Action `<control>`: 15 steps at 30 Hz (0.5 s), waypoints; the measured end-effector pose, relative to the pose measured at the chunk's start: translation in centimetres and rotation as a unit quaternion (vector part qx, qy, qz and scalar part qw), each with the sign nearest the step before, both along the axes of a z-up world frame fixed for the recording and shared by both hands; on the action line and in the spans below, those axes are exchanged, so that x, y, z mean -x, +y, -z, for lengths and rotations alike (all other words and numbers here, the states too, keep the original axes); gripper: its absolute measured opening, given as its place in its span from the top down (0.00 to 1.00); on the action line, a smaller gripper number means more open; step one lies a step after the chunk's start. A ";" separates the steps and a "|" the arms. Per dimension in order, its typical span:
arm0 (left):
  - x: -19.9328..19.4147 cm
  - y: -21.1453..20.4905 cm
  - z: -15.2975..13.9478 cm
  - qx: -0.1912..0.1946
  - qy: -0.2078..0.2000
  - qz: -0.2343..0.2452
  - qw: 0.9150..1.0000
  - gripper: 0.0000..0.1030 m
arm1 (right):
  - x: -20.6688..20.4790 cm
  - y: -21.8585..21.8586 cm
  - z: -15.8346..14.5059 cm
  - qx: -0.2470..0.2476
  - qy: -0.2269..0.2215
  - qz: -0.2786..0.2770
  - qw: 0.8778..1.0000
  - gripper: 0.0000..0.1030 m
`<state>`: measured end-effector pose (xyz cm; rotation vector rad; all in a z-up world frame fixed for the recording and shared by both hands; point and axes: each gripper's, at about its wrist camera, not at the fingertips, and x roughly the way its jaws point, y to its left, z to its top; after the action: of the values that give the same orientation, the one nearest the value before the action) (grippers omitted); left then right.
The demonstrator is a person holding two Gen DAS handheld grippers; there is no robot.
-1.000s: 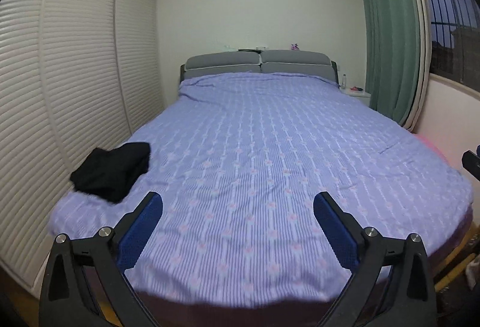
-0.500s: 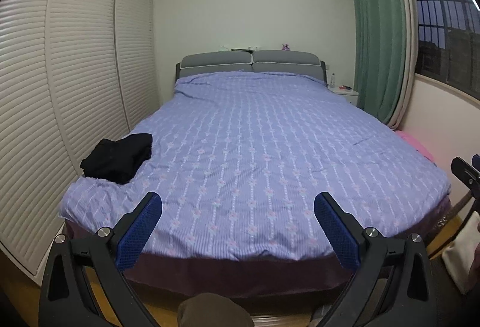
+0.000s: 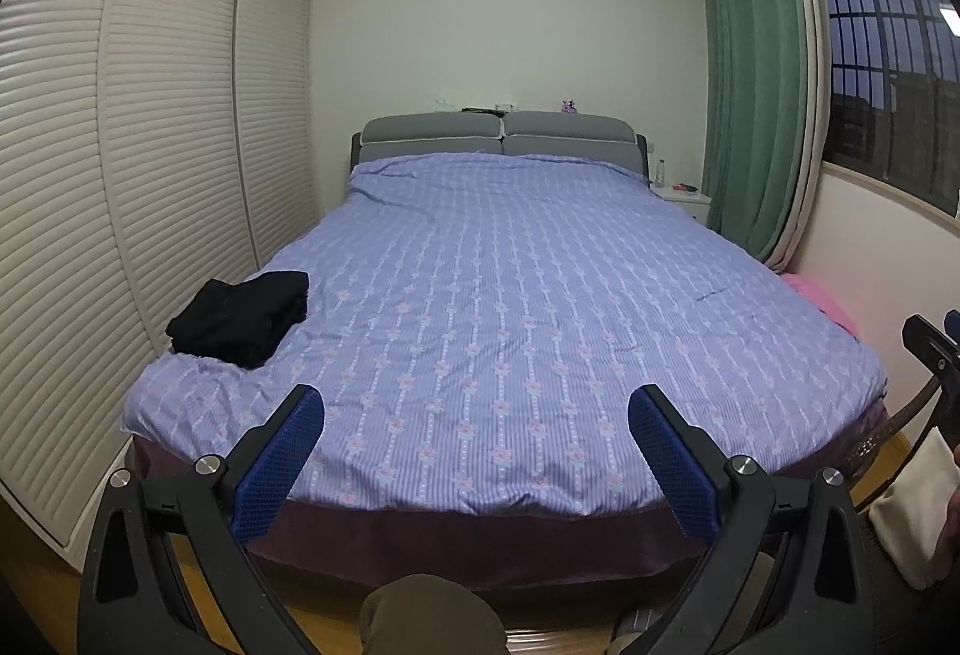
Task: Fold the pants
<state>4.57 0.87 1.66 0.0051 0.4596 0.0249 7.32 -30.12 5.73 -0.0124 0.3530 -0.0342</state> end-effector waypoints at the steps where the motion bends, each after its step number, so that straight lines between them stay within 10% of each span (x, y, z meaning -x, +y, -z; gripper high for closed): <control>1: 0.0 0.0 -0.1 0.000 0.000 0.000 1.000 0.00 | 0.0 0.1 -0.1 0.001 -0.001 -0.001 1.000 0.04; 15: 0.0 -0.2 -0.4 -0.003 -0.003 0.001 1.000 0.00 | -0.1 0.3 -0.3 0.004 -0.007 -0.006 1.000 0.04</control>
<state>4.56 0.67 2.08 0.0121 0.4544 0.0235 7.45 -29.79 6.02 -0.0223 0.3396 -0.0240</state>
